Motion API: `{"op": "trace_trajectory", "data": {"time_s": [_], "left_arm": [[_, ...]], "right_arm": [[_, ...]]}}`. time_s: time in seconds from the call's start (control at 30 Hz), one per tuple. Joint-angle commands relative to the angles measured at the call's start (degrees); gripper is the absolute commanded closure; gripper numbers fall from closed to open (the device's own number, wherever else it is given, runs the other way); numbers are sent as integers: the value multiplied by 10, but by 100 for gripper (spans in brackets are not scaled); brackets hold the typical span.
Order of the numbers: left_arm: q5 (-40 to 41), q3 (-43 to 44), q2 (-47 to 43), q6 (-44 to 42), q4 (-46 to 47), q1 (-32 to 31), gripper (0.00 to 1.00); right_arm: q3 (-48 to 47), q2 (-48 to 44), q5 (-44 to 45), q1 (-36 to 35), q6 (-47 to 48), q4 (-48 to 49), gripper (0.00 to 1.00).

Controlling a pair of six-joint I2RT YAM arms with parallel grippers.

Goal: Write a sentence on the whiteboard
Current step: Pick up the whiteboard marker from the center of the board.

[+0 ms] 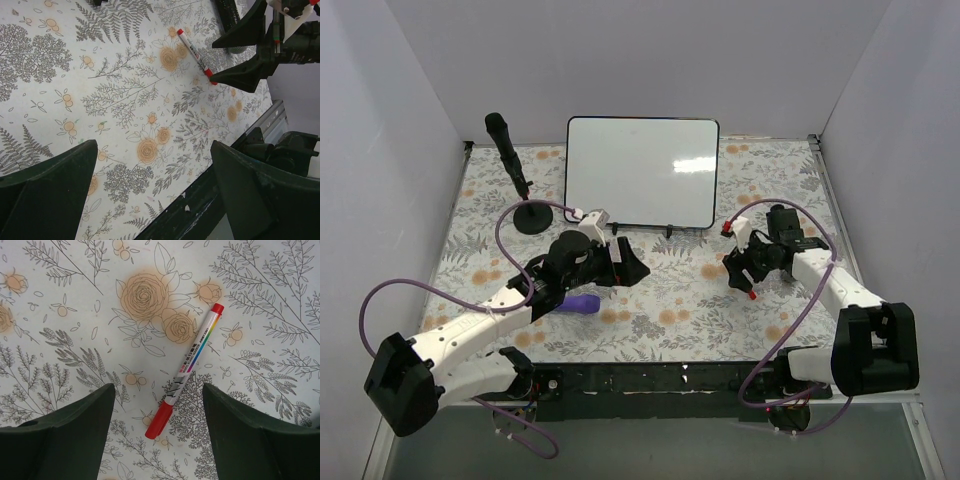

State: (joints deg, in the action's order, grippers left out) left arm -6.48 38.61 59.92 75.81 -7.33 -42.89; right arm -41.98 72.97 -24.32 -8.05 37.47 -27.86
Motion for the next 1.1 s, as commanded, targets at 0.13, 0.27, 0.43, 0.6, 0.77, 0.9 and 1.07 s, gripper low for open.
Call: {"op": "trace_trajectory", "data": {"time_s": [0.13,0.27,0.43,0.6,0.77,0.9,1.07], "left_arm": [[0,-49,-17,29,69,-3,2],[1,-58,-24,30,71,-3,2],[2,-63,-28,31,71,-3,2],[-5,-76,-34,41,101,-3,2],[-28,-95,-40,64,140,-3,2],[-67,-114,-28,100,211,-3,2],[-105,-129,3,162,288,-2,2]], "right_arm": [[28,42,85,-22,-28,42,37],[17,68,104,-24,-42,51,47],[-4,106,109,-24,-50,45,56],[-8,130,104,-24,-49,32,75],[-13,134,88,-26,-36,16,89],[-32,121,16,-37,18,-24,99],[-43,64,-121,-58,103,-67,99]]}}
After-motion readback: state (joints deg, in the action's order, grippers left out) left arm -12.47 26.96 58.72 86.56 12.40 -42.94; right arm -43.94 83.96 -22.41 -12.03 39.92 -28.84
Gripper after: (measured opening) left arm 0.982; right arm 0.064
